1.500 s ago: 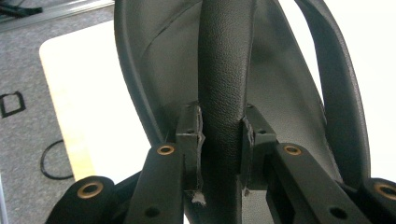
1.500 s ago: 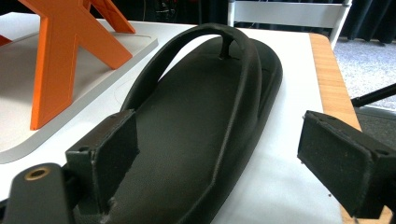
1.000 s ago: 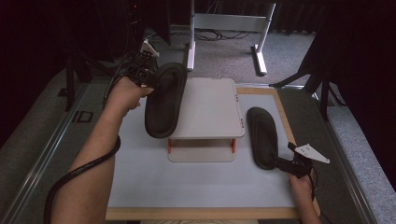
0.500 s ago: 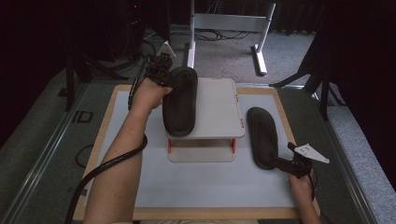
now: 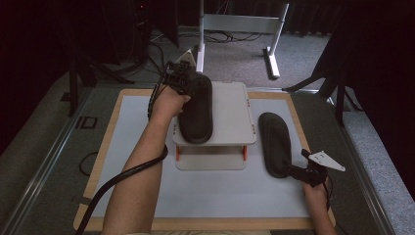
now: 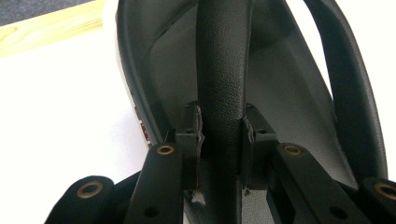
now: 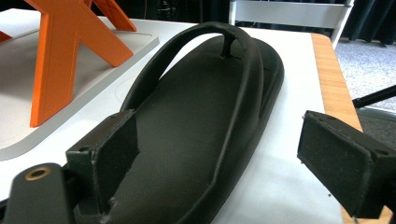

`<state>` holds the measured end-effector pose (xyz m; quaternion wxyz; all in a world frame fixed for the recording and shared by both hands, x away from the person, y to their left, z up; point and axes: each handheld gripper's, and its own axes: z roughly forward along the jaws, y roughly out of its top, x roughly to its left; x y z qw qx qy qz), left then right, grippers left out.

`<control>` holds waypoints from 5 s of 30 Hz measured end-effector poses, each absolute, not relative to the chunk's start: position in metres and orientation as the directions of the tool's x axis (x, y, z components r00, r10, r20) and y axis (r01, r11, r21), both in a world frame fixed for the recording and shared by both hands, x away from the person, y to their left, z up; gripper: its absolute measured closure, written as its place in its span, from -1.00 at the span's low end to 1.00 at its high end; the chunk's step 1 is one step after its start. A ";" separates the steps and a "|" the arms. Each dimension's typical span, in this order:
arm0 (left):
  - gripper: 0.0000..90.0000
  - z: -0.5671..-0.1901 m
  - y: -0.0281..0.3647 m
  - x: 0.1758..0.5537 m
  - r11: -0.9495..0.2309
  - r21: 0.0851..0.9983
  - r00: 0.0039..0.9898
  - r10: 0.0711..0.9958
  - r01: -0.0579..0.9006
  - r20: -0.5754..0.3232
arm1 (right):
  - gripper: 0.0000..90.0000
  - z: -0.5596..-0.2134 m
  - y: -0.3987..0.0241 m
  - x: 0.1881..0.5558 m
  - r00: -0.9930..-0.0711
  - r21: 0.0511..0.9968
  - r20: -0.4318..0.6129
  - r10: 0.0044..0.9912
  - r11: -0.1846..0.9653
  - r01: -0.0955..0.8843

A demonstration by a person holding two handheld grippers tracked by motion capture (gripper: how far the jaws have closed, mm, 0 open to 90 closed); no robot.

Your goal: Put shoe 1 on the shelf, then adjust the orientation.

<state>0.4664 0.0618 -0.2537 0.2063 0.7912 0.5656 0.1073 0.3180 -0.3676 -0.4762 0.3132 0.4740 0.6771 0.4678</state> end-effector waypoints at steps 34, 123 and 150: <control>0.20 -0.223 0.103 0.437 -0.344 0.524 0.472 0.872 0.779 -0.129 | -0.74 -0.476 -0.368 0.318 -0.356 0.929 0.013 0.934 0.121 0.350; -0.95 -0.489 0.274 0.283 0.040 0.972 0.202 0.975 0.234 -0.089 | -0.75 -0.475 -0.366 0.320 -0.323 0.917 -0.006 0.947 0.134 0.375; -0.95 -0.489 0.271 0.284 0.002 0.970 0.258 0.964 0.243 -0.067 | -0.29 -0.413 -0.375 0.364 -0.301 0.756 0.090 0.950 0.131 0.641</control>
